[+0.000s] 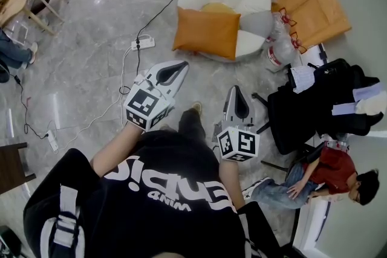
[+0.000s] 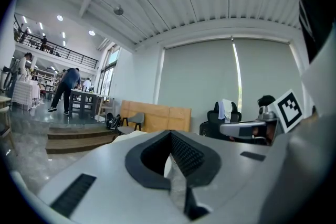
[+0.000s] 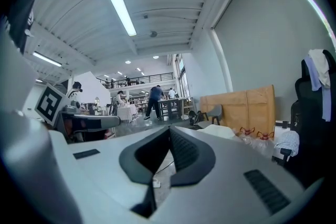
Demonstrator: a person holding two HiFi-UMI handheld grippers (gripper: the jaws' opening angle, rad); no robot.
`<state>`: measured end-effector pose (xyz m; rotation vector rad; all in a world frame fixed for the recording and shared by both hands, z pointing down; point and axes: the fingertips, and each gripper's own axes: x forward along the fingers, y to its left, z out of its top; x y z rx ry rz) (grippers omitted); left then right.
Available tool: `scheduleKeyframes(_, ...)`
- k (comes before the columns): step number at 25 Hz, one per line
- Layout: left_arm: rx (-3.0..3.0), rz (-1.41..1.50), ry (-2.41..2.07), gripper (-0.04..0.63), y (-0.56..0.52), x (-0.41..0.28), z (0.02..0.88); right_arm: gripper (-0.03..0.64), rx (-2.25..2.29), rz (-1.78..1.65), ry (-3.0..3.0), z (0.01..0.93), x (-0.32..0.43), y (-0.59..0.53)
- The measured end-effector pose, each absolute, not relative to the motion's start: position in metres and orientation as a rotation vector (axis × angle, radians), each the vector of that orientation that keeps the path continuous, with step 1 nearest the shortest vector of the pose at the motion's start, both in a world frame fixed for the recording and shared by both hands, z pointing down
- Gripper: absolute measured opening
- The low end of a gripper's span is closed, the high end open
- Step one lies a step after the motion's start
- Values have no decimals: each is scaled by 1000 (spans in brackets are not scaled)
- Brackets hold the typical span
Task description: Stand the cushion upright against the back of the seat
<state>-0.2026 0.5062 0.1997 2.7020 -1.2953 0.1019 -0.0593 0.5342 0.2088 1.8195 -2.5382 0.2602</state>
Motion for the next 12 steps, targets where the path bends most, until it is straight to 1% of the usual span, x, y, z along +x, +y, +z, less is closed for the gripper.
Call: scheduleKeyframes(12, 2694, 127, -1275, 6, 449, -183, 202, 21, 1803, 310, -2536, 216, -45, 478)
